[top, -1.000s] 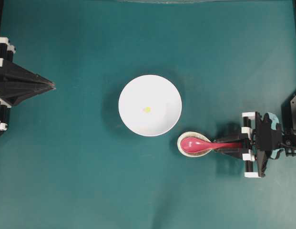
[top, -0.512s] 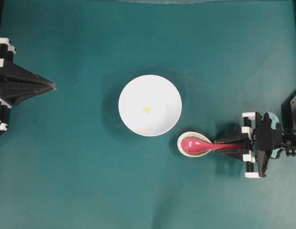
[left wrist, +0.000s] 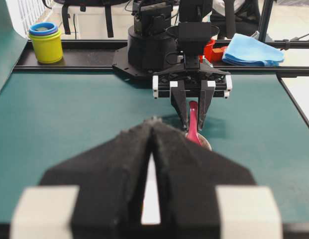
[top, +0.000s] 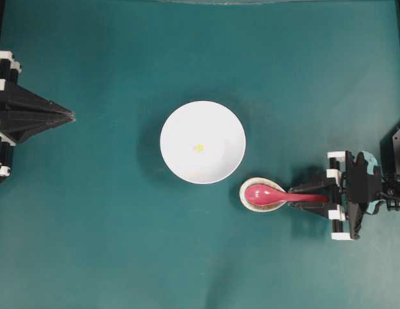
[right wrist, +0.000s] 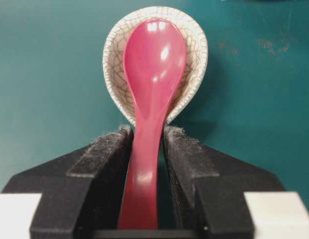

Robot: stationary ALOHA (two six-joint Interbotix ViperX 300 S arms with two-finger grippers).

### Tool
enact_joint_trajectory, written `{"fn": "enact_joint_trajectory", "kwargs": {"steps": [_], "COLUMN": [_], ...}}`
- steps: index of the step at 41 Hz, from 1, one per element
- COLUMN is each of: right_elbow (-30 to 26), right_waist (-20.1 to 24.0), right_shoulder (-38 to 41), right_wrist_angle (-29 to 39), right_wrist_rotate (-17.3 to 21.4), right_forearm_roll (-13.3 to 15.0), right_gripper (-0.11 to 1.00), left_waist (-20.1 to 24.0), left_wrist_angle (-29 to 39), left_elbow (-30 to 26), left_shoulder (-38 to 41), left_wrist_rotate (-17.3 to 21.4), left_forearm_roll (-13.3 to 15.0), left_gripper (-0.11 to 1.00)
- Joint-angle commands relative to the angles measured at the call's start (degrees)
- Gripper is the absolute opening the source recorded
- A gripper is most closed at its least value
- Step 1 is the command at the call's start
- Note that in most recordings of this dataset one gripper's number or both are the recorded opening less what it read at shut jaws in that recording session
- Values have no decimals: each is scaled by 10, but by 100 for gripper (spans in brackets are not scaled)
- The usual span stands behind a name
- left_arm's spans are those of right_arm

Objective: Scoop the yellow hexagonal prism block from the bowl with a spoon using the right arm.

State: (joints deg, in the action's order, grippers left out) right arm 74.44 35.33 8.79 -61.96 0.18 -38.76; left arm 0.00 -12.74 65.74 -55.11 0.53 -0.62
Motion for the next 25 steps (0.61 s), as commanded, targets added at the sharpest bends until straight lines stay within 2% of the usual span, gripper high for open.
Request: {"fn": "enact_joint_trajectory", "kwargs": {"steps": [1,25], "right_elbow": [-3,-4], "right_waist": [3,3], "right_shoulder": [-15,-15], "right_wrist_angle": [-5,-14], "right_wrist_rotate": [-2,-4], "right_forearm_roll": [0,0], "right_gripper": [39,39], "left_waist": [0,0], "left_wrist_angle": [-3,-3], "left_elbow": [-11,-11], "left_shoulder": [4,4], "left_wrist_rotate": [0,-4], "left_forearm_roll": [-1,-1], "left_gripper": [4,4]}}
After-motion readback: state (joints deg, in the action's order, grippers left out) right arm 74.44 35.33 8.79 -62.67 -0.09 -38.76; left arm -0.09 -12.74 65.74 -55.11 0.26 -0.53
